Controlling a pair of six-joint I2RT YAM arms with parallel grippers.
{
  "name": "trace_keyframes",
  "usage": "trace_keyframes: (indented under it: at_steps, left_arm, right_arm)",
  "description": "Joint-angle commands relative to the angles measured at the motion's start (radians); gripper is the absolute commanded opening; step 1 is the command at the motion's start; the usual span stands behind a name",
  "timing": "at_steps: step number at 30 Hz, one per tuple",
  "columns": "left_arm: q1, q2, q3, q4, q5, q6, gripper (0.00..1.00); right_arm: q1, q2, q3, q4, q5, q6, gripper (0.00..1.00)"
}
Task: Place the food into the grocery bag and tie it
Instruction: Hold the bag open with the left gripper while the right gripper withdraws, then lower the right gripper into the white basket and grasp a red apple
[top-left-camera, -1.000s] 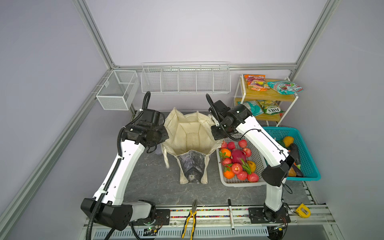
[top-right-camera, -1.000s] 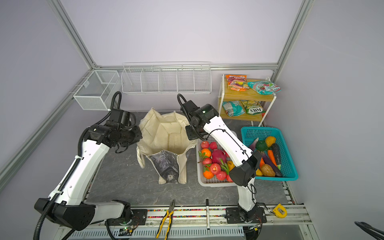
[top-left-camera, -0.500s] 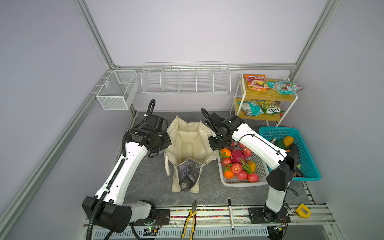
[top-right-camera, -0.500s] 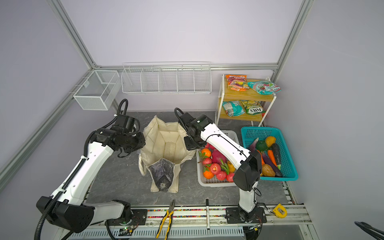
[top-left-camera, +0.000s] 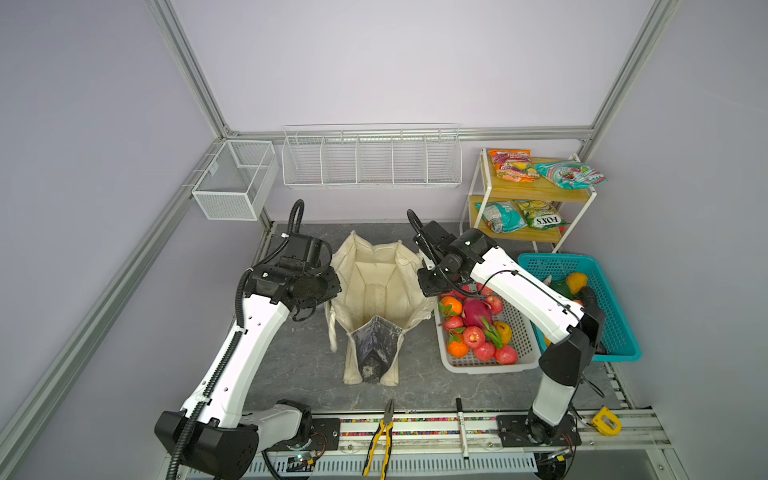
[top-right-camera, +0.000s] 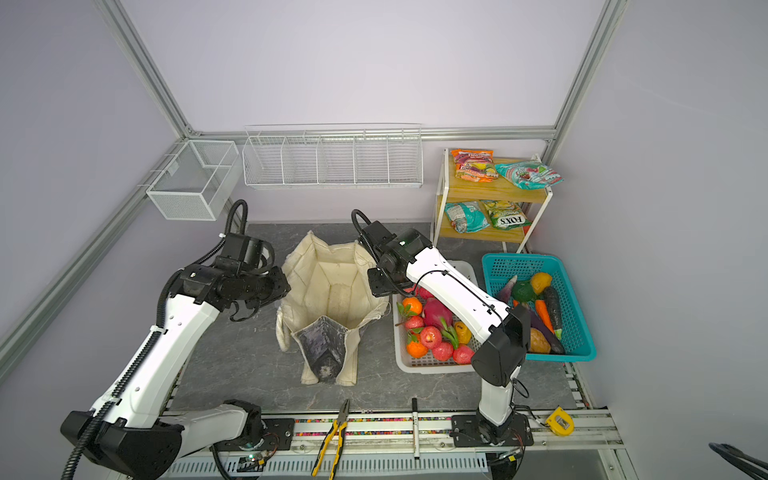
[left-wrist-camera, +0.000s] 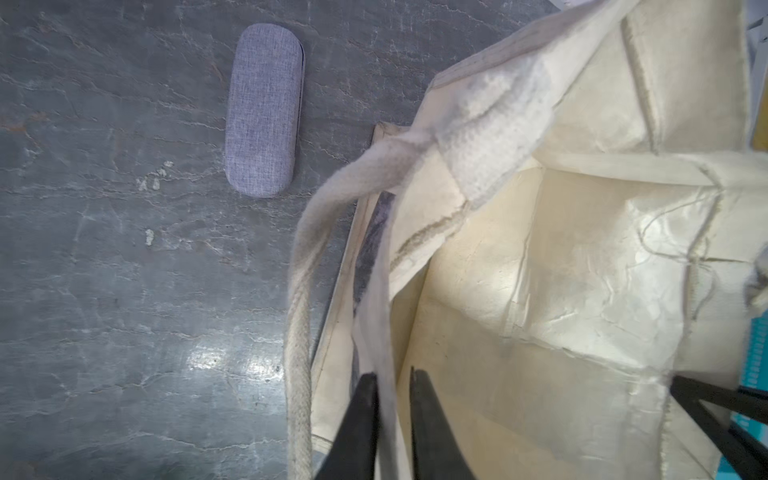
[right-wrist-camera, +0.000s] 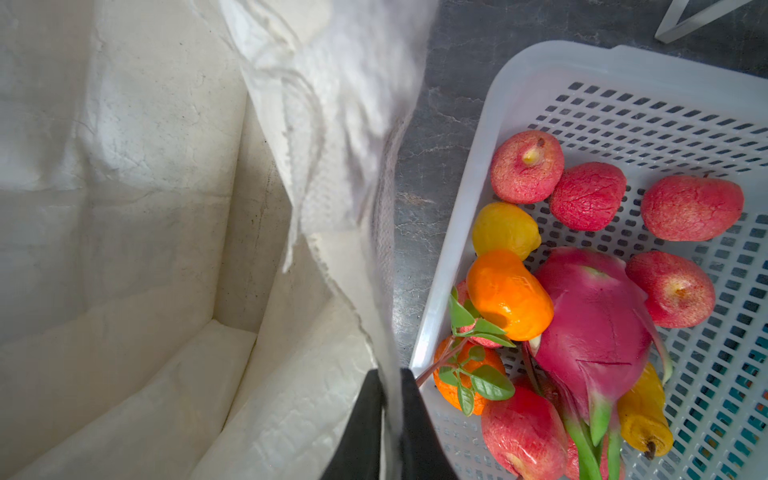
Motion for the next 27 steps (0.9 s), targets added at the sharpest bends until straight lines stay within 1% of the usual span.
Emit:
trace_keyframes:
  at_steps: [1, 3, 5, 8, 9, 10, 13, 15, 16, 19, 22, 23, 27]
  left_arm:
    - [0.001, -0.016, -0.013, -0.024, -0.025, 0.015, 0.06]
    - [0.003, -0.013, -0.010, -0.026, -0.025, 0.020, 0.00]
    - [0.004, -0.012, -0.003, -0.025, -0.026, 0.024, 0.00]
    - [0.008, -0.013, 0.011, -0.019, -0.023, 0.040, 0.00]
    - [0.009, -0.011, 0.012, -0.017, -0.019, 0.046, 0.00]
    - [0.010, -0.011, 0.013, -0.017, -0.014, 0.053, 0.00]
    - [0.011, -0.003, 0.020, -0.023, -0.004, 0.071, 0.00]
    - [0.011, -0.001, 0.022, -0.023, 0.000, 0.086, 0.00]
    - [0.011, -0.001, 0.023, -0.022, 0.002, 0.094, 0.00]
    - [0.012, 0.003, 0.024, -0.022, 0.010, 0.116, 0.00]
    - [0.013, 0.007, 0.027, -0.020, 0.019, 0.134, 0.00]
    - [0.012, 0.006, 0.027, -0.017, 0.024, 0.137, 0.00]
    - [0.013, -0.003, 0.015, 0.000, 0.035, 0.143, 0.00]
  right_arm:
    - [-0.001, -0.043, 0.024, 0.006, -0.008, 0.007, 0.19]
    - [-0.001, -0.046, 0.054, -0.004, -0.017, 0.000, 0.29]
    - [-0.001, -0.050, 0.104, -0.022, -0.013, -0.003, 0.42]
    - [-0.001, -0.077, 0.188, -0.052, 0.030, -0.006, 0.65]
    - [-0.002, -0.092, 0.212, -0.052, 0.046, -0.012, 0.70]
    - [-0.006, -0.110, 0.226, -0.048, 0.058, -0.020, 0.73]
    - [-0.039, -0.168, 0.260, -0.077, 0.108, 0.011, 0.81]
    - [-0.079, -0.223, 0.235, -0.086, 0.119, 0.039, 0.83]
    - [-0.101, -0.256, 0.204, -0.087, 0.143, 0.060, 0.84]
    - [-0.171, -0.365, 0.038, -0.091, 0.196, 0.145, 0.85]
    - [-0.223, -0.458, -0.135, -0.087, 0.187, 0.235, 0.85]
    - [-0.236, -0.494, -0.200, -0.093, 0.184, 0.285, 0.85]
    - [-0.282, -0.611, -0.438, -0.085, 0.089, 0.489, 0.85]
